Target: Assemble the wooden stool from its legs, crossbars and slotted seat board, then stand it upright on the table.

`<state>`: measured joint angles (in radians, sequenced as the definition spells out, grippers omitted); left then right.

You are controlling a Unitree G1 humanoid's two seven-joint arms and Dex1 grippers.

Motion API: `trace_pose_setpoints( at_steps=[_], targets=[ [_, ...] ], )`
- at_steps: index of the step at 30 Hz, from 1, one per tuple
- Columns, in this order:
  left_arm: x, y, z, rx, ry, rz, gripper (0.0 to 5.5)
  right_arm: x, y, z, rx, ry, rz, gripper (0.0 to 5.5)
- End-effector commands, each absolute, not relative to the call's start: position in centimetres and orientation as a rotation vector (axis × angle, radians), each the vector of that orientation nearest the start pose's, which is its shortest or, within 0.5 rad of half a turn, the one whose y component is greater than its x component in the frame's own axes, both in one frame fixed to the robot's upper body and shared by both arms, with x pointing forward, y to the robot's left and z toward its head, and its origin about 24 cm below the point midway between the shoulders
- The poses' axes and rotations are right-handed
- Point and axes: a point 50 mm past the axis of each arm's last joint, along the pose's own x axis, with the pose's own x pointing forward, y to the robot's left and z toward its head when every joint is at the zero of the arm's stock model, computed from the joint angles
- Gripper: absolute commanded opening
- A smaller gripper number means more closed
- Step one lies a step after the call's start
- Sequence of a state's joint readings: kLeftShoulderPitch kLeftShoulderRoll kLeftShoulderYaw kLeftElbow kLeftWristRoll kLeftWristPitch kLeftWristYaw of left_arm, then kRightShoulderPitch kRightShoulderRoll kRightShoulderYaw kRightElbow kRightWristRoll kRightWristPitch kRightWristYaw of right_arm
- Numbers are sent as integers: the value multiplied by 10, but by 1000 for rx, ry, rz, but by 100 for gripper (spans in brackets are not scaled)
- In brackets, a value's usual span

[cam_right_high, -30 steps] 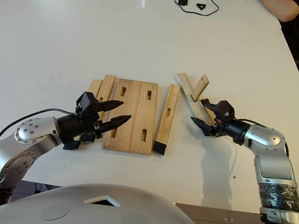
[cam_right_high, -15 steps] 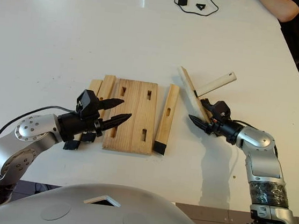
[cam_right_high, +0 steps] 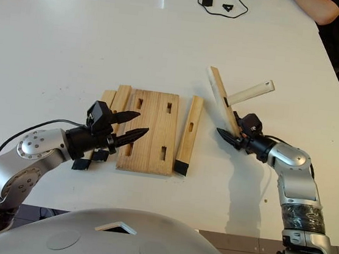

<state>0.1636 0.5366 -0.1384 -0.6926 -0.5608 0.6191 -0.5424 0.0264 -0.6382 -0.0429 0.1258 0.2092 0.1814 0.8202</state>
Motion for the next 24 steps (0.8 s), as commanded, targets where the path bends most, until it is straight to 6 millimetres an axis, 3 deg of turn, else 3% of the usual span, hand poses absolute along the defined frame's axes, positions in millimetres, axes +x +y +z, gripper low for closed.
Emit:
trace_pose_setpoints(
  at_steps=[1,7,11,17,19,24],
  targets=[
    [201,142,113,-47,178,-817,268,239,-251,60,-218,327,684,270],
    [224,156,124,-124,122,-655,268,250,-238,91,-209,209,722,173],
    [223,155,122,-130,133,-650,268,250,-237,89,-230,223,728,104],
    [220,150,118,-108,156,-679,268,261,-256,88,-327,251,658,10],
    [220,149,116,-104,166,-685,268,263,-260,86,-335,274,670,2],
    [219,147,114,-97,178,-695,268,259,-260,80,-313,326,752,78]
  ],
)
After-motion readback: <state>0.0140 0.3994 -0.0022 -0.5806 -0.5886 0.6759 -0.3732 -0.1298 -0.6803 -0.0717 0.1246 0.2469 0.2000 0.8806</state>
